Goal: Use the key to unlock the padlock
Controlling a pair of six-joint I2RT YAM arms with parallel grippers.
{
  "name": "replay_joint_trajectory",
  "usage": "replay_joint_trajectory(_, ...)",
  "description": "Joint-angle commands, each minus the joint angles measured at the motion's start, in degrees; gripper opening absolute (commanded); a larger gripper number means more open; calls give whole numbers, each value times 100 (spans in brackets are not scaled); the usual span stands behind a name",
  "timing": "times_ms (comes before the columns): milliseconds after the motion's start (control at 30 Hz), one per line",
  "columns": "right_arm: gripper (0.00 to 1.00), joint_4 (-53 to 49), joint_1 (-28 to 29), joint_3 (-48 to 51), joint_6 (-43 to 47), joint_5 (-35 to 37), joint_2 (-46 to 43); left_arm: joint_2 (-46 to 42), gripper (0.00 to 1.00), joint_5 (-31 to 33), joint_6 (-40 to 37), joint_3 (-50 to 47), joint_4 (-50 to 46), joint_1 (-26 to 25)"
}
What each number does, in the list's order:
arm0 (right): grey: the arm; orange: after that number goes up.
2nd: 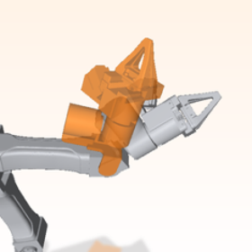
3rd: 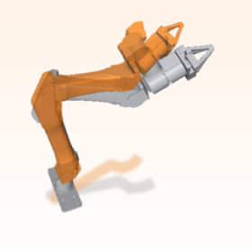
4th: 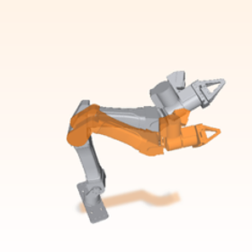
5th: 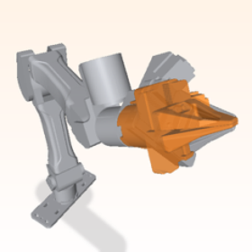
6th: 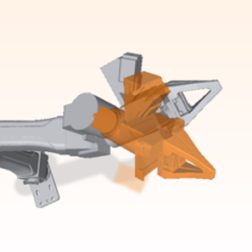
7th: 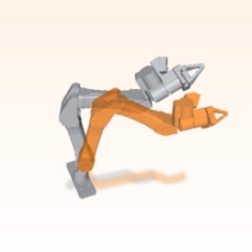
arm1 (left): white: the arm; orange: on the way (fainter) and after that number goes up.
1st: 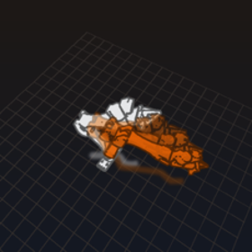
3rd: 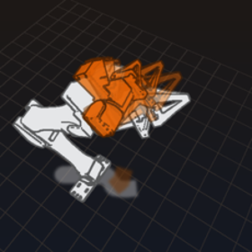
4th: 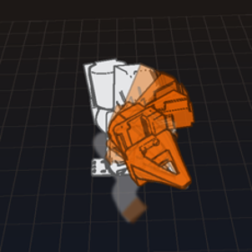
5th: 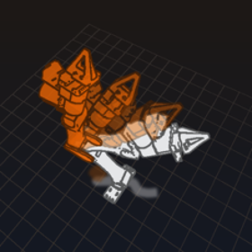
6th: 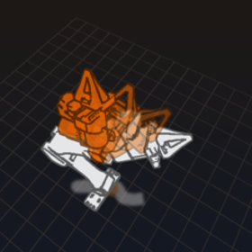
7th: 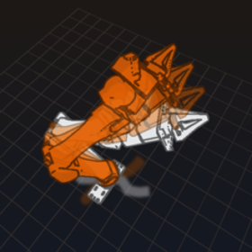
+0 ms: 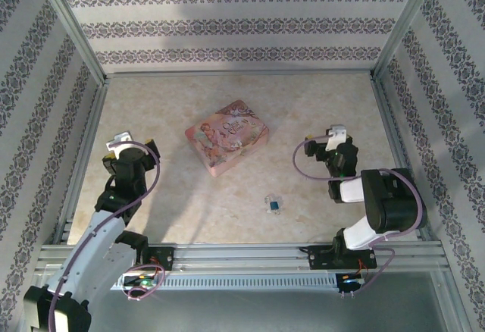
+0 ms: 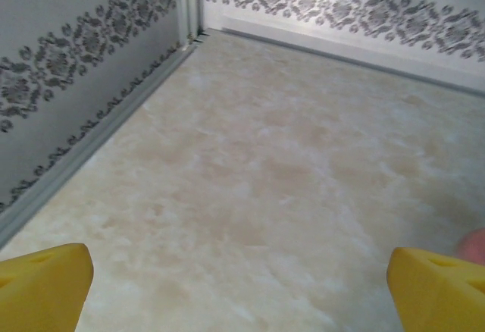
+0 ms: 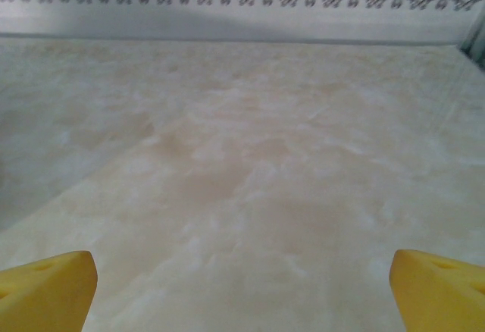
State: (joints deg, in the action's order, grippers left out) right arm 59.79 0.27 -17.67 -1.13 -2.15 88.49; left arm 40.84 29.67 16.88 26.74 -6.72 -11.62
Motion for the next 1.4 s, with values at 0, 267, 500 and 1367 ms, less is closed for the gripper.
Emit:
replay_joint_trajectory(0,98,-644,-89,-381,-204,226,-138,151,99,590,-780,-359,749,38)
replay_joint_trajectory(267,99,-467,-80,-342,-213,237,-77,1262,99,388,-1632,-1249,3474,114)
replay_joint_trajectory(500,98,-462,-80,-342,-207,248,-77,2607,99,-168,-1970,-1198,4613,180)
replay_joint_trajectory(1367,98,-459,-71,-342,-204,258,-77,4752,99,-2188,-2132,-1168,7243,576)
